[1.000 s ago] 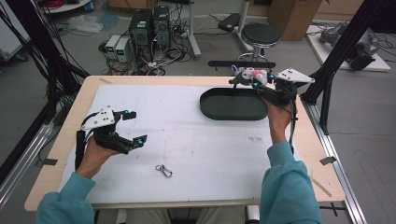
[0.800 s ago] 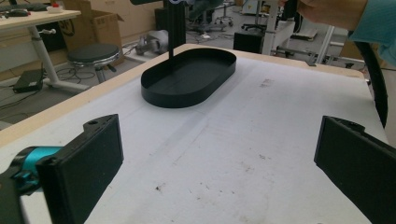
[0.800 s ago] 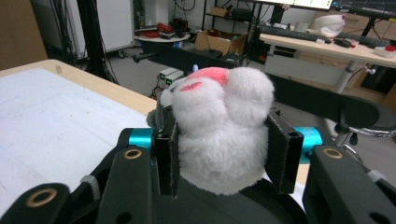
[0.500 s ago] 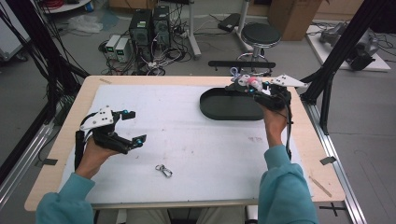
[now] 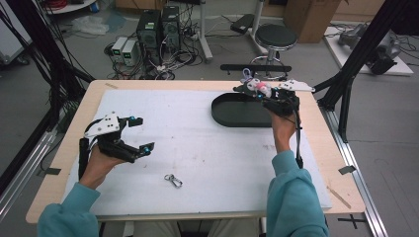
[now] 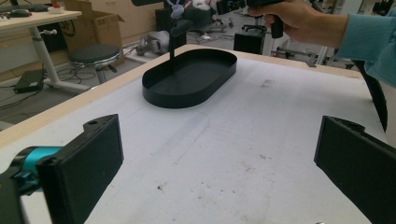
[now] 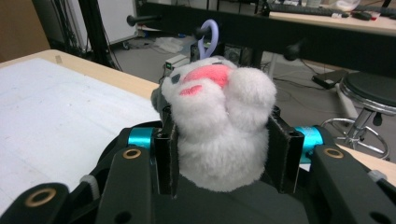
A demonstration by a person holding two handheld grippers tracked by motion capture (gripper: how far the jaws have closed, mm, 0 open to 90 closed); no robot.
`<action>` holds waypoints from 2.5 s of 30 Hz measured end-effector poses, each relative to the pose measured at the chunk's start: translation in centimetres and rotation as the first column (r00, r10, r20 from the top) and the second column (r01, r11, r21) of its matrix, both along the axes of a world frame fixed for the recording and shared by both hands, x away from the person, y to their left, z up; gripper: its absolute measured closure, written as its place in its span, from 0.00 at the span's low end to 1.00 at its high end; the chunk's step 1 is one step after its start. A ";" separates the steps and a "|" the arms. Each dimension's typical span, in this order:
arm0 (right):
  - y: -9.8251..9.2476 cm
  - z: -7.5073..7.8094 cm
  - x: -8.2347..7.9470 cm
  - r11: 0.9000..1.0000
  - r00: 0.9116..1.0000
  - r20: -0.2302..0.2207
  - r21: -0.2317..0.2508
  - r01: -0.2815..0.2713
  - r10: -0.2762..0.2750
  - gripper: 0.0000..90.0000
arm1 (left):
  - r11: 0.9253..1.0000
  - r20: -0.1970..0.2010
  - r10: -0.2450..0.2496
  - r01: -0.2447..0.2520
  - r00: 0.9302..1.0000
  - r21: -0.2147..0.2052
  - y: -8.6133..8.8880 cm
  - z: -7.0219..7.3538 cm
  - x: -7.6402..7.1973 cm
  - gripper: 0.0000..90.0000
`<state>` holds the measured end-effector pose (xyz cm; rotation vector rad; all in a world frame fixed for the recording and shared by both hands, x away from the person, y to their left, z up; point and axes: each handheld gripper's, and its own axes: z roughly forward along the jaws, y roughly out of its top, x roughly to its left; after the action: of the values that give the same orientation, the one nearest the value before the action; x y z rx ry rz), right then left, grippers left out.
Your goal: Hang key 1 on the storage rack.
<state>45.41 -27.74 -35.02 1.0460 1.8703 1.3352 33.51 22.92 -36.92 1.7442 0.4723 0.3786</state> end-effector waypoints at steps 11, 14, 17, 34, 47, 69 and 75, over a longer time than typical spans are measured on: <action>0.0 -0.6 0.5 1.000 0.998 -0.056 -0.011 -0.014 0.013 0.59 | 1.000 -0.004 0.008 -0.008 1.000 -0.002 0.2 -0.2 0.0 0.02; -0.1 -0.9 0.7 0.999 0.996 -0.087 -0.015 -0.028 0.027 0.57 | 1.000 0.001 0.011 -0.011 1.000 -0.008 0.2 -0.2 -0.1 0.02; 0.0 -1.3 1.0 0.998 0.991 -0.121 -0.034 -0.058 0.053 0.54 | 1.000 0.001 0.009 -0.009 1.000 -0.008 0.2 -0.1 -0.1 0.02; 0.0 -0.3 -0.8 0.978 0.981 -0.022 0.090 -0.190 0.193 0.01 | 0.999 0.006 0.028 -0.027 1.000 -0.041 0.5 -0.5 -0.1 0.02; -2.8 0.5 -7.8 0.953 0.960 0.127 0.141 -0.268 0.251 0.01 | 0.994 0.006 0.083 -0.082 0.997 -0.070 2.2 -1.5 -1.1 0.02; -3.2 -3.3 -13.4 0.944 0.942 0.182 0.123 -0.305 0.281 0.01 | 0.986 0.032 0.127 -0.123 0.991 -0.116 4.1 -2.4 -2.8 0.02; -3.4 -3.2 -13.5 0.945 0.944 0.181 0.133 -0.300 0.274 0.01 | 0.985 0.035 0.139 -0.134 0.990 -0.109 4.2 -2.3 -3.4 0.02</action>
<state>31.93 -31.18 -38.23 0.7313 1.8701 1.7086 30.12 27.10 -39.22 1.6022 0.5731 0.4793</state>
